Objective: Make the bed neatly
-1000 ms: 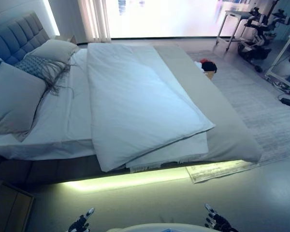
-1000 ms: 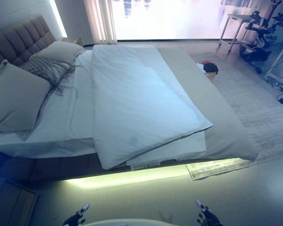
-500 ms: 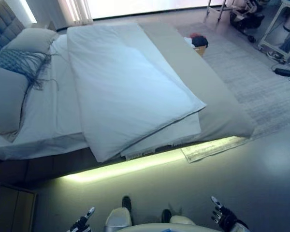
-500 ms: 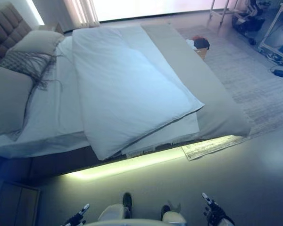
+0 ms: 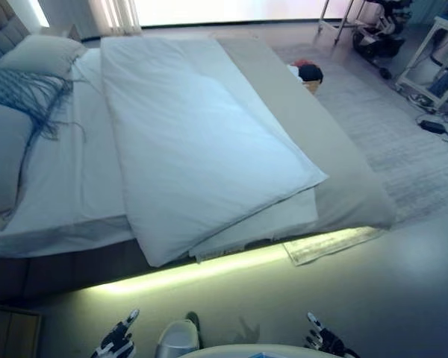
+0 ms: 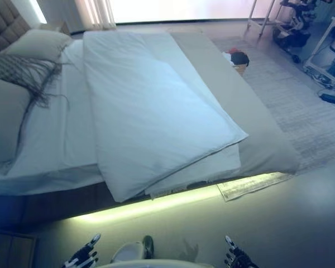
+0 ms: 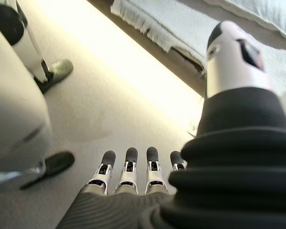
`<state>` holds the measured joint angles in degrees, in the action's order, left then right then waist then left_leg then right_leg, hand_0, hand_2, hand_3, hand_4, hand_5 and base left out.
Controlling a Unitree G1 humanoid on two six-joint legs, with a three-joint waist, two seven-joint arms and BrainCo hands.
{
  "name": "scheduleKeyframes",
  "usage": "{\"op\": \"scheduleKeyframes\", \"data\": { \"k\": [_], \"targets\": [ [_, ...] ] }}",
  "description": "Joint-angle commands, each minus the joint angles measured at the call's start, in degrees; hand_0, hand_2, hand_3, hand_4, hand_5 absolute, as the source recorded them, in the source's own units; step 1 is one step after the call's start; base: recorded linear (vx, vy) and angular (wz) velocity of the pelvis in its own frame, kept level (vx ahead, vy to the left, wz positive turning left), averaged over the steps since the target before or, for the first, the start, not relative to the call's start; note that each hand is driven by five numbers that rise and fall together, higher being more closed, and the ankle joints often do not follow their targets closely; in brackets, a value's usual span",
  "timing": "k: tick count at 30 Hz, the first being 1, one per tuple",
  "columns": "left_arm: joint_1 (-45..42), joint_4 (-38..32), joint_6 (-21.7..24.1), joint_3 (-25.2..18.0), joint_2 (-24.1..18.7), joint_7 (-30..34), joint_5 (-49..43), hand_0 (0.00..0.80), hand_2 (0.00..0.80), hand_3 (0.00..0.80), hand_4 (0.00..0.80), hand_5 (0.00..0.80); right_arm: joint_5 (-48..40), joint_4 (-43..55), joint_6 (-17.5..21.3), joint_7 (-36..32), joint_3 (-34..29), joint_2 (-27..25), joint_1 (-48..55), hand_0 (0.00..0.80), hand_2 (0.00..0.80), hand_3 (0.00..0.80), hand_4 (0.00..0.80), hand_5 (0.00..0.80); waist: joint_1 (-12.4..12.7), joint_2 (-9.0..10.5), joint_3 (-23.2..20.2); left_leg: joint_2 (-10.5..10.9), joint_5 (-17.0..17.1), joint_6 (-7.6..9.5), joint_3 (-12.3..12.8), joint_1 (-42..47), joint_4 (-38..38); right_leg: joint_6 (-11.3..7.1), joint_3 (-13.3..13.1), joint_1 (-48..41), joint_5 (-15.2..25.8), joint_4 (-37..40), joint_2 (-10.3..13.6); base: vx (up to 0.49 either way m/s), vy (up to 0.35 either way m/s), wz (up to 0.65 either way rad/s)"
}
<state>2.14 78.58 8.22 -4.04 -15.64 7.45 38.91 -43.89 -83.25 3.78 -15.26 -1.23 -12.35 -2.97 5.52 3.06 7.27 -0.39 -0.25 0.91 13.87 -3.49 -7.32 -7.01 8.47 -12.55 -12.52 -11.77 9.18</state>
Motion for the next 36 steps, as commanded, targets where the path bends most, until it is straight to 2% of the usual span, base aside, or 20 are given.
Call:
{"op": "scheduleKeyframes", "data": {
  "k": [1,2,4,6,7,8,10,12,14,15,19,24,27,28,29,31,34,36],
  "targets": [
    [-1.2,0.2,1.4,1.9,-2.1,0.3,-4.1,0.0,0.0,0.0,0.0,0.0,1.2,5.0,1.2,0.2,0.6,-1.9,0.3,0.0,0.0,0.0,0.0,0.0,-0.1,-1.12,-2.5,0.5,4.2,1.36,-2.9,-3.8,5.3,-1.64,-1.7,-1.0,16.3,-14.6,1.7,0.372,0.152,0.13],
    [-1.0,-0.2,1.0,2.3,-2.4,0.0,-4.5,0.0,0.0,0.0,0.0,0.0,1.4,5.1,1.1,-0.3,0.8,-2.0,0.7,0.0,0.0,0.0,0.0,0.0,-0.9,-1.44,-2.4,0.5,3.8,1.52,-2.8,-2.6,5.6,-1.31,-1.9,2.7,17.8,-15.9,1.9,0.413,0.121,0.19],
    [-0.2,-1.0,0.5,3.0,-2.6,-0.4,-3.7,0.0,0.0,0.0,0.0,0.0,1.0,5.2,1.4,-1.1,1.5,-2.1,0.9,0.0,0.0,0.0,0.0,0.0,-2.7,-2.2,-1.4,-0.1,3.7,0.84,-1.9,1.1,7.0,-0.27,-0.1,10.6,16.3,-13.4,2.1,0.342,0.005,0.21],
    [0.7,-1.3,0.6,3.7,-2.7,-0.3,-3.3,0.0,0.0,0.0,0.0,0.0,-0.5,5.4,1.8,-1.8,2.1,-2.3,0.6,0.0,0.0,0.0,0.0,0.0,-3.5,-2.84,-0.6,-1.2,3.5,-0.17,-2.4,3.5,7.9,0.99,1.6,14.0,14.3,-5.2,0.3,0.223,-0.151,0.09],
    [1.1,-1.5,1.0,4.1,-2.7,-0.2,-3.2,0.0,0.0,0.0,0.0,0.0,-1.3,5.5,2.1,-2.5,2.1,-2.4,0.4,0.0,0.0,0.0,0.0,0.0,-4.0,-2.63,0.1,-1.2,2.6,-0.74,-3.1,4.7,8.3,0.8,2.4,17.1,15.7,0.9,0.1,0.205,-0.265,0.09],
    [1.7,-1.8,1.4,4.4,-2.8,-0.3,-2.9,0.0,0.0,0.0,0.0,0.0,-1.8,5.7,2.4,-3.0,2.2,-2.5,-0.1,0.0,0.0,0.0,0.0,0.0,-4.9,-2.1,1.1,-0.7,1.0,-1.17,-4.0,5.9,8.5,-0.38,2.2,20.8,20.0,6.3,0.5,0.197,-0.258,0.16],
    [3.0,-1.9,1.0,5.0,-3.0,-0.5,-2.2,0.0,0.0,0.0,0.0,0.0,-2.5,5.8,2.5,-2.8,2.0,-2.5,-1.5,0.0,0.0,0.0,0.0,0.0,-6.4,-2.06,2.5,-0.3,-1.9,-1.14,-5.7,7.3,8.3,-1.41,0.3,25.1,23.7,12.4,0.9,0.235,-0.226,0.3],
    [2.9,-1.8,0.8,4.6,-2.6,-0.9,-2.7,0.0,0.0,0.0,0.0,0.0,-2.5,6.0,1.9,-2.0,2.0,-2.5,-2.4,0.0,0.0,0.0,0.0,0.0,-6.7,-2.0,2.8,-0.1,-4.4,-0.91,-7.2,8.9,7.2,-1.17,-0.7,24.6,22.9,13.2,0.4,0.313,-0.214,0.42],
    [0.9,-0.8,1.6,3.7,-1.6,-1.7,-3.1,0.0,0.0,0.0,0.0,0.0,-1.0,5.9,0.7,-0.3,2.0,-2.1,-2.2,0.0,0.0,0.0,0.0,0.0,-7.1,-1.62,2.0,-0.1,-5.5,-0.95,-8.3,10.2,5.2,-0.77,-2.4,22.4,22.1,10.8,-0.5,0.391,-0.195,0.43],
    [0.1,-0.8,1.6,3.5,-1.1,-1.8,-2.7,0.0,0.0,0.0,0.0,0.0,-0.9,6.1,0.6,0.3,2.2,-2.0,-1.7,0.0,0.0,0.0,0.0,0.0,-7.1,-1.51,1.5,-0.8,-5.8,-1.17,-8.1,11.3,5.0,-0.44,-1.8,21.5,21.4,9.4,-0.5,0.389,-0.173,0.55],
    [-0.1,0.0,2.2,3.2,-0.3,-0.9,-4.2,0.0,0.0,0.0,0.0,0.0,-0.9,5.8,2.6,-0.1,2.1,-2.4,-0.4,0.0,0.0,0.0,0.0,0.0,-7.3,-1.33,0.4,-3.8,-4.8,-2.29,-6.1,12.6,5.0,0.98,0.2,18.2,18.3,7.4,-0.7,0.303,-0.134,0.31],
    [2.2,-0.4,1.1,5.3,-0.2,-1.5,-3.6,0.0,0.0,0.0,0.0,0.0,-1.4,6.4,2.8,-0.4,2.5,-3.7,-1.9,0.0,0.0,0.0,0.0,0.0,-7.6,-1.64,0.4,-5.7,-4.5,-3.95,-6.6,12.0,1.2,2.37,2.3,19.8,15.3,2.8,-0.9,0.146,-0.073,0.05],
    [1.2,0.2,2.0,4.8,0.1,-1.2,-3.3,0.0,0.0,0.0,0.0,0.0,-0.7,7.4,2.9,-1.1,3.0,-4.1,-1.8,0.0,0.0,0.0,0.0,0.0,-6.9,-1.28,0.7,-7.2,3.8,-6.23,-8.0,7.7,-11.3,4.77,3.4,16.6,13.8,4.2,-2.0,0.165,-0.069,0.15],
    [0.8,0.3,2.3,4.3,0.3,-1.0,-3.5,0.0,0.0,0.0,0.0,0.0,-0.1,7.8,2.7,-0.8,3.1,-4.4,-1.9,0.0,0.0,0.0,0.0,0.0,-6.3,-0.91,1.3,-7.5,5.7,-6.48,-8.2,3.5,-16.6,5.42,3.6,14.5,13.2,4.9,-2.0,0.17,-0.018,0.03],
    [0.5,0.2,2.3,4.0,0.5,-1.0,-3.6,0.0,0.0,0.0,0.0,0.0,0.4,8.0,2.5,-0.5,3.2,-4.7,-2.0,0.0,0.0,0.0,0.0,0.0,-5.7,-0.72,2.0,-7.6,5.8,-6.38,-7.5,0.6,-18.5,5.58,3.5,12.9,12.7,5.3,-1.9,0.186,0.063,-0.09],
    [0.1,0.4,2.2,3.7,0.6,-0.9,-4.0,0.0,0.0,0.0,0.0,0.0,0.1,7.5,2.4,-0.9,2.9,-5.1,-2.1,0.0,0.0,0.0,0.0,0.0,-5.2,-1.37,2.6,-8.8,5.2,-6.69,-5.9,0.0,-12.6,4.82,3.7,11.0,11.6,5.5,-1.8,0.209,0.204,-0.3],
    [0.5,1.0,2.6,4.5,0.8,-1.3,-4.8,0.0,0.0,0.0,0.0,0.0,-3.4,6.7,0.9,-1.5,2.3,-5.7,-3.1,0.0,0.0,0.0,0.0,0.0,-4.0,-2.86,3.5,-12.5,9.8,-8.44,-4.9,-0.7,0.7,3.83,4.0,7.9,9.7,5.6,-1.6,0.193,0.271,-0.15],
    [0.5,1.0,2.2,3.7,0.3,-1.5,-7.5,0.0,0.0,0.0,0.0,0.0,-8.5,7.3,-2.5,-2.8,1.0,-5.6,-3.5,0.0,0.0,0.0,0.0,0.0,-3.7,-2.67,3.4,-11.7,6.6,-7.84,-5.3,0.2,1.8,3.09,4.3,6.8,8.9,4.8,0.0,0.168,0.192,-0.01]
  ]
}}
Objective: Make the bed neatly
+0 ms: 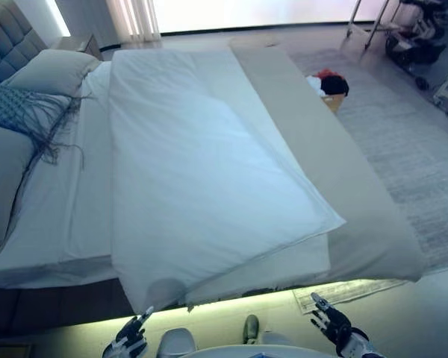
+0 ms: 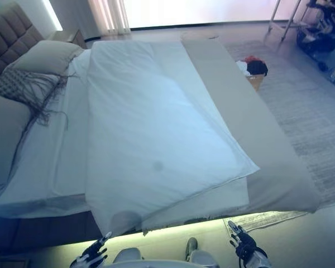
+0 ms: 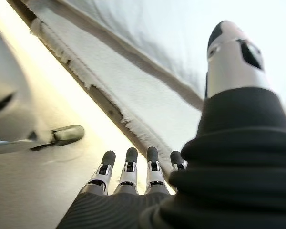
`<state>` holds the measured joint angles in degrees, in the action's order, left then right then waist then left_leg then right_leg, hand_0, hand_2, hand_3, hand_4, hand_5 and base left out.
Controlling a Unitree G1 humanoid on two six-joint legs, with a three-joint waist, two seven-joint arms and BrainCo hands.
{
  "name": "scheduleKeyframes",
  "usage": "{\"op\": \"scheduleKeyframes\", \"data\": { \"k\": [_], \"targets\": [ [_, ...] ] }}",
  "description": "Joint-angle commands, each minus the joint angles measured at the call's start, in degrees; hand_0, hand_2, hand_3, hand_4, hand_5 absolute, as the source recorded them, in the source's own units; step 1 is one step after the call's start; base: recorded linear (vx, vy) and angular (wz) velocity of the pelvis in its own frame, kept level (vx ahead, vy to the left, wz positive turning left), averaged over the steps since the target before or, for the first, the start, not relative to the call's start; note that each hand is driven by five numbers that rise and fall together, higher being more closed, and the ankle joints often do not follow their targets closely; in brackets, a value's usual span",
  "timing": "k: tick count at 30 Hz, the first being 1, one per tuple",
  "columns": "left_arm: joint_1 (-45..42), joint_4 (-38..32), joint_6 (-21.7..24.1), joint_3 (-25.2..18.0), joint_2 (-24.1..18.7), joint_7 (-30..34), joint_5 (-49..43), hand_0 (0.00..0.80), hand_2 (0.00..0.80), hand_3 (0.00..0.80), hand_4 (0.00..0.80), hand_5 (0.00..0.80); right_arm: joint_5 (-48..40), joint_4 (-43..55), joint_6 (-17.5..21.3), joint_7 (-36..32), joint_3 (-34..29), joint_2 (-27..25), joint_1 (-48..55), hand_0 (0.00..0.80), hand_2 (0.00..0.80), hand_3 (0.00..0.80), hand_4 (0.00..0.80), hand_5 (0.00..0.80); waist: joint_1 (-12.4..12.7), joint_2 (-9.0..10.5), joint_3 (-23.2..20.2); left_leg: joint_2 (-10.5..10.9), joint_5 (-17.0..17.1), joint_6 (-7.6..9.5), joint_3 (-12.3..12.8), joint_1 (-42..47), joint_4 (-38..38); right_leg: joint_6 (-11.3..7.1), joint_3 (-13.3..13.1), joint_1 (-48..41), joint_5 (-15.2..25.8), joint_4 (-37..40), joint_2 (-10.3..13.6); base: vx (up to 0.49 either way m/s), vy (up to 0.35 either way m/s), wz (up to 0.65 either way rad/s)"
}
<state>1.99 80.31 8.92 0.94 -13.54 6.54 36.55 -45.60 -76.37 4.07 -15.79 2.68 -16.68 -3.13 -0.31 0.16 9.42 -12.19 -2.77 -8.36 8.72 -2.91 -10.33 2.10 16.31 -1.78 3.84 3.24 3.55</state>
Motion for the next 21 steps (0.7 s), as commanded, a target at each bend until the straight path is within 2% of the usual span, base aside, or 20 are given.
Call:
{"op": "scheduleKeyframes", "data": {
  "k": [1,4,7,11,15,21],
  "targets": [
    [0.8,-0.8,1.8,-1.4,-2.2,-0.4,-5.5,0.0,0.0,0.0,0.0,0.0,-9.9,0.6,-3.9,-3.8,-3.7,-1.1,-3.2,0.0,0.0,0.0,0.0,0.0,2.0,0.34,1.1,0.5,7.8,1.65,0.2,0.3,4.4,-6.7,-3.3,-3.6,-7.3,-10.7,6.7,0.133,0.156,-0.27],
    [1.5,-1.2,2.1,-0.8,-3.6,0.7,-4.8,0.0,0.0,0.0,0.0,0.0,-15.7,0.5,-4.7,-5.5,-6.2,-0.6,-3.0,0.0,0.0,0.0,0.0,0.0,1.9,-0.14,0.8,1.0,6.6,1.7,-0.1,2.8,5.8,-8.38,-2.8,-2.8,-6.4,-11.6,8.6,0.112,0.114,-0.09],
    [1.5,-2.0,2.2,0.3,-4.4,0.4,-4.0,0.0,0.0,0.0,0.0,0.0,-18.1,-0.1,-5.7,-5.3,-7.9,-0.9,-3.5,0.0,0.0,0.0,0.0,0.0,2.3,-0.22,0.1,1.2,6.1,1.88,0.1,3.6,6.4,-9.11,-2.9,-3.4,-6.0,-10.4,9.0,0.101,0.02,0.06],
    [1.8,-2.3,2.5,1.4,-4.9,0.6,-4.4,0.0,0.0,0.0,0.0,0.0,-18.0,0.4,-5.4,-0.5,-8.7,-2.0,-5.7,0.0,0.0,0.0,0.0,0.0,3.7,0.2,0.0,1.0,5.7,1.5,-0.4,1.0,3.9,-9.11,-3.1,-4.5,-6.4,-9.8,9.0,0.052,-0.045,0.17],
    [1.9,-2.3,3.1,2.1,-4.8,1.3,-5.8,0.0,0.0,0.0,0.0,0.0,-17.3,0.1,-6.5,1.3,-9.3,-3.7,-7.9,0.0,0.0,0.0,0.0,0.0,5.3,0.4,0.0,0.8,5.6,1.13,-1.4,-0.8,2.5,-9.14,-2.7,-6.0,-6.9,-9.1,9.1,0.068,-0.054,0.16],
    [2.2,-3.0,3.8,3.4,-5.1,1.9,-6.6,0.0,0.0,0.0,0.0,0.0,-12.5,-0.9,-6.5,6.0,-9.0,-7.4,-11.8,0.0,0.0,0.0,0.0,0.0,7.4,-0.25,1.1,0.5,6.0,0.11,-3.9,-6.3,-1.4,-8.81,-2.0,-5.7,-8.1,-10.5,9.6,0.045,-0.038,0.13]
  ]
}}
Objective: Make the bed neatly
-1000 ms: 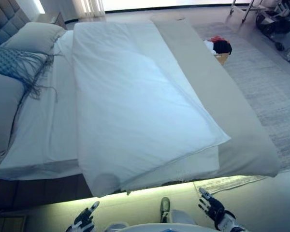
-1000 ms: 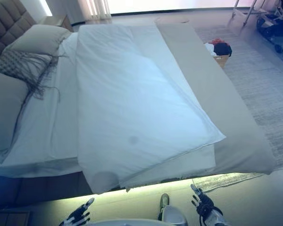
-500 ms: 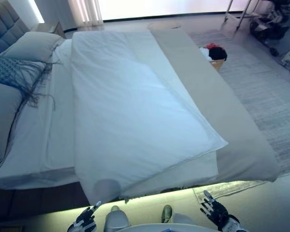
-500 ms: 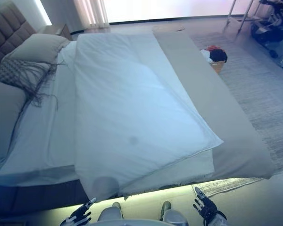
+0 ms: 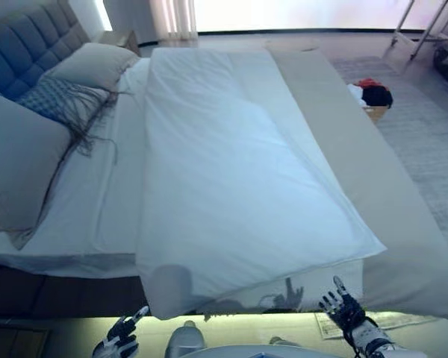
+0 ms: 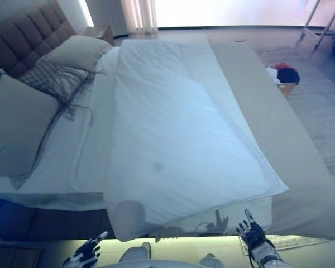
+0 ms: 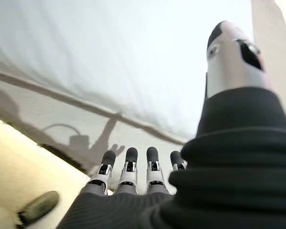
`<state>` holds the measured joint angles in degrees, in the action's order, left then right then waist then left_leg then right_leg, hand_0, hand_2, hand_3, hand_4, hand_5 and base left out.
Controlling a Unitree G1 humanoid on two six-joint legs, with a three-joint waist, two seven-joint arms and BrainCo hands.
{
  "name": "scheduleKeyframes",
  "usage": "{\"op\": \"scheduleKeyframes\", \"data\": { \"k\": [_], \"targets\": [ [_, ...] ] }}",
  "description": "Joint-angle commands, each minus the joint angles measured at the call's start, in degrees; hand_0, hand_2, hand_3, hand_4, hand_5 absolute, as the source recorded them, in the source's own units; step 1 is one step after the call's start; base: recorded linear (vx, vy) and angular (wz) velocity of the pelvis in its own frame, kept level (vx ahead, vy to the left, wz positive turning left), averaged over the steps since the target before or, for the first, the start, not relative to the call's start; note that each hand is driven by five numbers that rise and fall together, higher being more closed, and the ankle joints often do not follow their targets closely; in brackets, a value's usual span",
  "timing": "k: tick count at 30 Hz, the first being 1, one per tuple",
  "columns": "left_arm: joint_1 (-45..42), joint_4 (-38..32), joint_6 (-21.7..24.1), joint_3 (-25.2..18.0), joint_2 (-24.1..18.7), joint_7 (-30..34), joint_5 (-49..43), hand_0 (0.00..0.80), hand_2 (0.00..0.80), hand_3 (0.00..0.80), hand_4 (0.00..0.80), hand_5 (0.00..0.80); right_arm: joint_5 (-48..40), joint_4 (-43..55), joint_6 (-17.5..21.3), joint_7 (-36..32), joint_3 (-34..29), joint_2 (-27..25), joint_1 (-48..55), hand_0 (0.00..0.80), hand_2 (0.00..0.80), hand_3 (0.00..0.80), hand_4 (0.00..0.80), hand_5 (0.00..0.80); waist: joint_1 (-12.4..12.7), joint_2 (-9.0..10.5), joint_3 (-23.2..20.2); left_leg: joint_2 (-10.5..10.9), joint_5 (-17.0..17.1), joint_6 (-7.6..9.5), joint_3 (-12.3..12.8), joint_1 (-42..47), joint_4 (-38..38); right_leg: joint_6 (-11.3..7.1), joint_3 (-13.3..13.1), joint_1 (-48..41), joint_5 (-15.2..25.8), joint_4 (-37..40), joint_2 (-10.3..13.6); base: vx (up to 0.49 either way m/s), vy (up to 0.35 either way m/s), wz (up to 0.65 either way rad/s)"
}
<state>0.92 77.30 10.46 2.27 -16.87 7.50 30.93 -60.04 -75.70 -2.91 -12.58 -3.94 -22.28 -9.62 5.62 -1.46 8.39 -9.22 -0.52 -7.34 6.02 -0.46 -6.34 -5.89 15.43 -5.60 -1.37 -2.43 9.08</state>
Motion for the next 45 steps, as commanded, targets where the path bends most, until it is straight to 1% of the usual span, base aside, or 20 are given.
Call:
{"op": "scheduleKeyframes", "data": {
  "k": [1,6,7,8,10,13,18,23,27,29,32,34,39,42,45],
  "targets": [
    [3.8,-0.5,2.4,2.5,-1.9,1.2,-0.4,0.0,0.0,0.0,0.0,0.0,1.3,-1.5,0.0,3.8,-2.0,-2.5,-6.3,0.0,0.0,0.0,0.0,0.0,1.8,1.16,2.7,-2.5,3.8,-1.11,-1.7,-10.3,-6.3,-0.73,-1.1,-1.2,-3.1,-5.4,4.2,-0.097,-0.046,0.12],
    [6.9,-2.2,3.5,4.2,-2.6,1.4,2.7,0.0,0.0,0.0,0.0,0.0,0.6,-1.8,-1.3,8.0,-0.8,-4.4,-10.9,0.0,0.0,0.0,0.0,0.0,2.5,0.23,6.4,-2.4,4.8,-1.7,-3.9,-15.8,-8.6,-0.17,-1.0,2.0,-4.0,-7.3,4.3,-0.123,-0.055,0.12],
    [8.2,-2.6,3.8,4.8,-2.7,1.2,3.5,0.0,0.0,0.0,0.0,0.0,-0.7,-2.2,-1.0,9.2,-0.2,-4.9,-12.7,0.0,0.0,0.0,0.0,0.0,2.7,-0.21,8.2,-2.3,5.3,-1.86,-4.7,-17.8,-9.4,0.03,-1.0,3.8,-4.2,-8.3,4.5,-0.172,-0.042,0.08],
    [8.9,-2.7,3.8,5.0,-2.7,0.9,3.9,0.0,0.0,0.0,0.0,0.0,-2.0,-2.5,-1.2,9.6,0.0,-5.1,-13.7,0.0,0.0,0.0,0.0,0.0,2.8,-0.54,9.0,-2.2,5.6,-1.96,-5.1,-18.9,-9.8,0.14,-1.0,4.9,-4.3,-9.0,4.5,-0.179,-0.028,0.1],
    [10.2,-3.3,3.9,5.1,-2.9,0.9,5.4,0.0,0.0,0.0,0.0,0.0,-4.7,-2.8,-2.7,10.2,0.5,-5.7,-15.9,0.0,0.0,0.0,0.0,0.0,2.9,-1.23,10.7,-1.9,6.1,-2.01,-5.8,-21.0,-10.3,0.44,-0.9,7.1,-4.5,-10.2,4.6,-0.121,-0.003,0.08],
    [11.7,-4.7,4.6,5.4,-3.4,1.4,8.3,0.0,0.0,0.0,0.0,0.0,-5.7,-3.0,-4.4,10.5,1.6,-6.5,-18.0,0.0,0.0,0.0,0.0,0.0,3.0,-2.1,12.9,-1.1,7.1,-2.01,-6.6,-23.6,-10.1,0.63,-0.9,10.7,-4.4,-11.2,4.5,-0.116,-0.002,0.03],
    [13.9,-8.2,5.2,4.7,-4.4,2.8,14.4,0.0,0.0,0.0,0.0,0.0,-7.7,-3.2,-7.1,9.5,3.2,-7.3,-20.8,0.0,0.0,0.0,0.0,0.0,3.1,-2.88,15.7,0.2,7.7,-1.54,-7.3,-26.0,-9.0,0.63,-1.0,16.2,-3.7,-12.5,4.5,-0.127,0.014,0.03],
    [16.7,-12.1,6.0,5.8,-4.7,2.1,16.3,0.0,0.0,0.0,0.0,0.0,-9.8,-3.1,-9.4,8.2,4.3,-7.6,-23.0,0.0,0.0,0.0,0.0,0.0,2.5,-3.28,17.6,1.2,7.2,-0.97,-7.2,-28.9,-10.4,0.51,-2.1,21.2,-3.5,-14.9,5.0,-0.11,0.051,-0.02],
    [19.0,-15.4,6.5,7.5,-5.2,1.1,17.9,0.0,0.0,0.0,0.0,0.0,-11.7,-2.5,-8.8,6.6,4.7,-9.1,-25.6,0.0,0.0,0.0,0.0,0.0,2.1,-3.36,19.3,1.9,5.7,-0.15,-6.5,-31.5,-13.3,0.23,-2.9,26.0,-3.5,-18.4,5.8,-0.121,0.053,-0.05],
    [19.5,-17.0,6.6,8.2,-5.2,0.1,18.3,0.0,0.0,0.0,0.0,0.0,-13.0,-1.8,-8.1,5.5,4.5,-10.2,-26.7,0.0,0.0,0.0,0.0,0.0,1.8,-3.29,20.1,2.0,4.1,0.17,-6.1,-32.6,-15.7,0.23,-3.4,28.6,-4.1,-21.3,6.2,-0.099,0.051,-0.11],
    [19.6,-18.5,6.3,8.6,-5.2,-1.1,19.3,0.0,0.0,0.0,0.0,0.0,-17.4,-0.2,-6.5,3.1,3.4,-11.6,-28.6,0.0,0.0,0.0,0.0,0.0,1.3,-3.39,21.3,2.0,2.0,0.86,-5.6,-34.1,-18.7,0.41,-4.4,32.9,-5.0,-26.4,6.7,-0.073,0.049,0.01],
    [19.2,-19.1,6.1,9.0,-4.8,-1.5,20.1,0.0,0.0,0.0,0.0,0.0,-19.6,0.2,-5.4,0.5,2.6,-12.1,-29.4,0.0,0.0,0.0,0.0,0.0,1.1,-3.51,21.4,2.2,1.0,1.35,-5.3,-35.3,-20.0,0.36,-5.2,36.0,-5.5,-29.3,7.0,-0.051,0.052,-0.03],
    [17.4,-19.7,5.8,9.7,-3.7,-2.0,20.4,0.0,0.0,0.0,0.0,0.0,-23.5,1.5,-3.4,-4.2,1.4,-14.6,-32.2,0.0,0.0,0.0,0.0,0.0,0.9,-4.13,21.4,2.7,-0.8,2.34,-4.7,-38.1,-22.1,0.44,-5.9,41.7,-6.2,-34.4,7.9,-0.029,0.043,-0.02],
    [16.4,-19.4,6.1,9.7,-3.4,-1.9,20.7,0.0,0.0,0.0,0.0,0.0,-24.8,1.9,-2.5,-5.2,0.7,-16.2,-33.6,0.0,0.0,0.0,0.0,0.0,0.7,-4.56,21.4,2.8,-1.4,2.51,-4.6,-39.2,-23.1,0.53,-6.1,43.6,-6.4,-36.1,8.3,-0.001,0.033,-0.06],
    [14.8,-19.7,6.6,9.9,-3.4,-1.3,21.3,0.0,0.0,0.0,0.0,0.0,-25.0,2.6,-1.2,-5.7,0.2,-19.0,-36.4,0.0,0.0,0.0,0.0,0.0,0.7,-5.37,21.4,3.0,-2.0,2.86,-4.4,-40.3,-23.9,0.67,-6.3,46.1,-6.6,-38.3,8.8,0.022,0.035,-0.03]
  ]
}}
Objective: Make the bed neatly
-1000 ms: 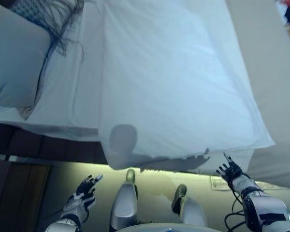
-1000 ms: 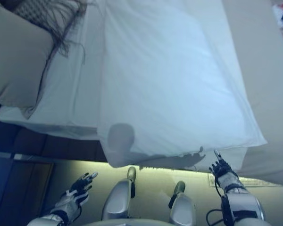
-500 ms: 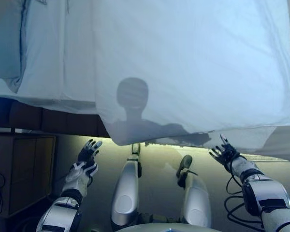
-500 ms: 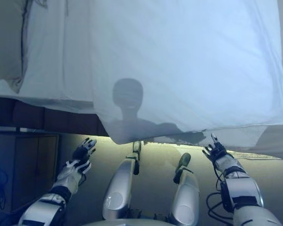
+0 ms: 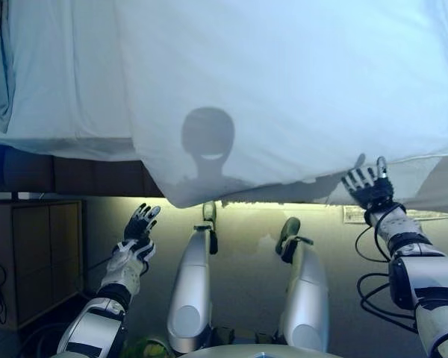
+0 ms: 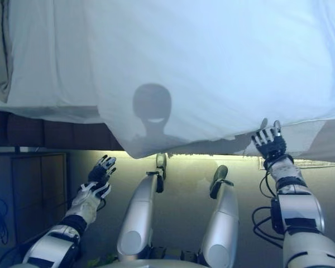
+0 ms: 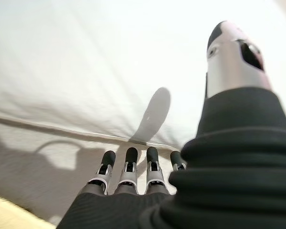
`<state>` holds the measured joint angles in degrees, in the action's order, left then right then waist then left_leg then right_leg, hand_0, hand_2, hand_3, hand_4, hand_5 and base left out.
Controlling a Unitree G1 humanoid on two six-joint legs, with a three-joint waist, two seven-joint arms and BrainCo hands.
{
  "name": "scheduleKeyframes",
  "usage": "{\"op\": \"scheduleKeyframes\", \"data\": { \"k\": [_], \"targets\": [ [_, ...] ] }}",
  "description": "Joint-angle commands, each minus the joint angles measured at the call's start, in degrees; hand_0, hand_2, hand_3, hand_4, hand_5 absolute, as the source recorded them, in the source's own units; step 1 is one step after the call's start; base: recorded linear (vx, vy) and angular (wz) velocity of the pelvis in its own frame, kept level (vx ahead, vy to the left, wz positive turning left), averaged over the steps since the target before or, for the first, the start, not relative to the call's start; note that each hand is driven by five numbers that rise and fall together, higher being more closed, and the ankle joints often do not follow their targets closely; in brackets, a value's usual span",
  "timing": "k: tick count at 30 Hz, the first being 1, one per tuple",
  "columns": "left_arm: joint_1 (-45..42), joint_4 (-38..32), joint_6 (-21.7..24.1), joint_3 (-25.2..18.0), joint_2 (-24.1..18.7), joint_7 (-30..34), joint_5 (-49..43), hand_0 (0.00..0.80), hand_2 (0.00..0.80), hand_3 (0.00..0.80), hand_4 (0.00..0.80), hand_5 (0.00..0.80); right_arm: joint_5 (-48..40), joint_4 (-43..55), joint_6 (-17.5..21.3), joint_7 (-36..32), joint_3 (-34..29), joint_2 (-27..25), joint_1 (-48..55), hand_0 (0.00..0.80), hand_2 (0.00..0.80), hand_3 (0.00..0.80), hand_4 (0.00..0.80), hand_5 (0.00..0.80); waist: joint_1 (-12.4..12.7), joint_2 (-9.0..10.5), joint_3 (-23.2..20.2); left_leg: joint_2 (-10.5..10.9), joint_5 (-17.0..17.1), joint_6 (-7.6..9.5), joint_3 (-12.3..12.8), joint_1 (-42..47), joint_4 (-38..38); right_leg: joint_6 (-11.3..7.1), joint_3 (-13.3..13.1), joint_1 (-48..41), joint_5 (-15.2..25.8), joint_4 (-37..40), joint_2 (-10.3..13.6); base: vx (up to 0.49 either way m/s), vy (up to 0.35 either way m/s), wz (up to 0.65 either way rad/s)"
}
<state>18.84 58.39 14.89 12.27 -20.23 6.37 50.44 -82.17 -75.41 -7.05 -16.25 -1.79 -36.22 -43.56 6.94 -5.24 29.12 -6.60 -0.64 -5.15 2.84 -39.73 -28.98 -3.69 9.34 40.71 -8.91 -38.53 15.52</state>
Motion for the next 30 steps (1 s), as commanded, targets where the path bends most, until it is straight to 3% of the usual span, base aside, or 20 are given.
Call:
{"op": "scheduleKeyframes", "data": {
  "k": [1,5,14,23,24,25,26,30],
  "targets": [
    [-3.2,-0.8,2.3,-0.1,0.0,-0.2,1.8,0.0,0.0,0.0,0.0,0.0,-2.8,2.4,3.2,-2.2,-1.9,-5.2,-2.7,0.0,0.0,0.0,0.0,0.0,-0.6,-1.64,0.7,0.4,-2.0,0.69,-1.2,-1.1,-1.5,-1.53,-0.3,-0.1,0.8,-2.5,2.4,0.024,0.034,-0.03],
    [-4.7,-1.9,3.1,0.4,-0.3,0.5,2.5,0.0,0.0,0.0,0.0,0.0,-0.7,3.3,3.5,-2.0,-1.1,-8.3,-6.4,0.0,0.0,0.0,0.0,0.0,-0.5,-2.46,0.6,0.7,-3.7,0.72,-1.2,-1.4,-2.5,-1.92,-1.0,1.3,-0.6,-4.3,2.7,0.085,0.023,-0.01],
    [-8.0,-4.9,3.1,0.9,-1.4,2.3,3.2,0.0,0.0,0.0,0.0,0.0,3.7,5.9,4.1,-3.3,1.4,-12.9,-12.3,0.0,0.0,0.0,0.0,0.0,-0.1,-3.46,0.6,0.9,-3.7,1.18,-1.0,-2.3,-3.3,-1.5,-1.4,3.3,-0.7,-6.1,2.9,0.007,0.006,0.0],
    [-9.8,-6.1,2.7,0.5,-2.3,3.2,3.6,0.0,0.0,0.0,0.0,0.0,6.5,7.0,2.3,-2.9,3.6,-15.6,-15.6,0.0,0.0,0.0,0.0,0.0,0.1,-3.72,0.6,0.8,-3.1,1.53,-0.8,-2.3,-3.4,-1.25,-1.5,3.7,-0.5,-7.0,2.9,0.004,0.004,-0.01],
    [-10.0,-6.0,2.7,0.5,-2.4,3.4,3.6,0.0,0.0,0.0,0.0,0.0,7.2,6.9,2.4,-3.0,3.6,-15.7,-15.4,0.166,0.166,0.166,0.166,0.166,0.1,-3.71,0.6,0.8,-3.0,1.51,-0.8,-2.2,-3.2,-1.24,-1.5,3.6,-0.4,-6.9,2.8,0.0,0.0,0.0],
    [-10.1,-6.0,2.7,0.5,-2.4,3.4,3.6,0.0,0.0,0.0,0.0,0.0,7.8,6.9,2.7,-3.0,3.5,-15.7,-15.2,0.524,0.524,0.524,0.524,0.524,0.1,-3.7,0.6,0.8,-2.9,1.49,-0.8,-1.9,-3.1,-1.24,-1.5,3.4,-0.4,-6.8,2.8,0.0,0.0,0.0],
    [-10.6,-6.0,2.8,0.4,-2.3,3.6,3.6,0.0,0.0,0.0,0.0,0.0,8.6,7.0,3.7,-2.2,3.7,-15.8,-15.2,0.8,0.8,0.8,0.8,0.8,0.1,-3.7,0.7,0.8,-2.8,1.48,-0.8,-1.6,-2.9,-1.21,-1.5,3.1,-0.3,-6.6,2.8,0.0,0.0,0.0],
    [-11.3,-6.7,2.9,0.1,-2.3,3.6,3.8,0.0,0.0,0.0,0.0,0.0,9.9,7.3,5.3,-1.3,3.5,-16.3,-15.2,0.8,0.8,0.8,0.8,0.8,0.0,-3.91,0.7,0.7,-2.5,1.45,-0.6,-1.1,-2.5,-1.21,-1.3,2.5,-0.1,-6.0,2.8,0.0,0.0,0.0]
  ]
}}
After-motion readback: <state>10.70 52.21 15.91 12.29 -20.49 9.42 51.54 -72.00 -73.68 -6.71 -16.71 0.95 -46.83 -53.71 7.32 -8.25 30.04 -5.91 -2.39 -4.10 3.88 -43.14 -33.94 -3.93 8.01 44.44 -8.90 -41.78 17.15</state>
